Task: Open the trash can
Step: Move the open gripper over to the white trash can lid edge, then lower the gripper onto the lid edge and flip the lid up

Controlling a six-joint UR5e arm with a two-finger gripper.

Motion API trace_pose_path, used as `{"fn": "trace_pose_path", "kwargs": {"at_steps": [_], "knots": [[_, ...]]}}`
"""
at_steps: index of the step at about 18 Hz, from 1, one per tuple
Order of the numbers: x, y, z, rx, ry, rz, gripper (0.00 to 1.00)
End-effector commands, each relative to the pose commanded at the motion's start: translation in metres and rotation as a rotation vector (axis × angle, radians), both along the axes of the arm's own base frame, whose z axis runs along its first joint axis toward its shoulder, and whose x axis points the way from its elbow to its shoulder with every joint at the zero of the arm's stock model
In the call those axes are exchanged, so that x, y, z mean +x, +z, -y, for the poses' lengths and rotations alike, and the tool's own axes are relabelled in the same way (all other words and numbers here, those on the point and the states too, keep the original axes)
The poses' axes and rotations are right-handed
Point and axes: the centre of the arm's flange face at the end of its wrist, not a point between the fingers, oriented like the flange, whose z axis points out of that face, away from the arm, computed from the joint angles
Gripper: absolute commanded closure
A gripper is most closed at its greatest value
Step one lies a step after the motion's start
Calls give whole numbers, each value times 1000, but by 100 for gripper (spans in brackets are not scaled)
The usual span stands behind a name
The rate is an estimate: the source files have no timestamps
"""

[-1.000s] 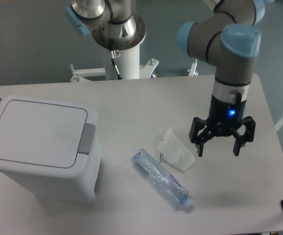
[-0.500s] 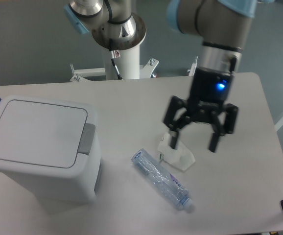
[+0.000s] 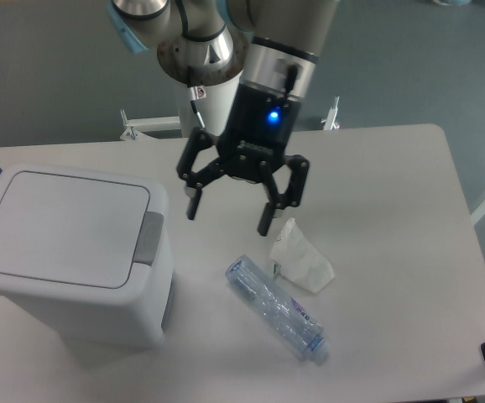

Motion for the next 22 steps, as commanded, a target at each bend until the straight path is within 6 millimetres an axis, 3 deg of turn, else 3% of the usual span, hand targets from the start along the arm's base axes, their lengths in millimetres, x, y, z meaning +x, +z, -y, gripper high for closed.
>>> {"fn": "trace_pose_path", "kwargs": {"at_steps": [3,9,14,22], "knots": [[3,-13,-10,-12,-18,8,0],[3,-19,-12,-19,-21,17,0],[11,-35,-13,-40,-32,40,0],[12,-41,-13,-47,-34,50,0]]}}
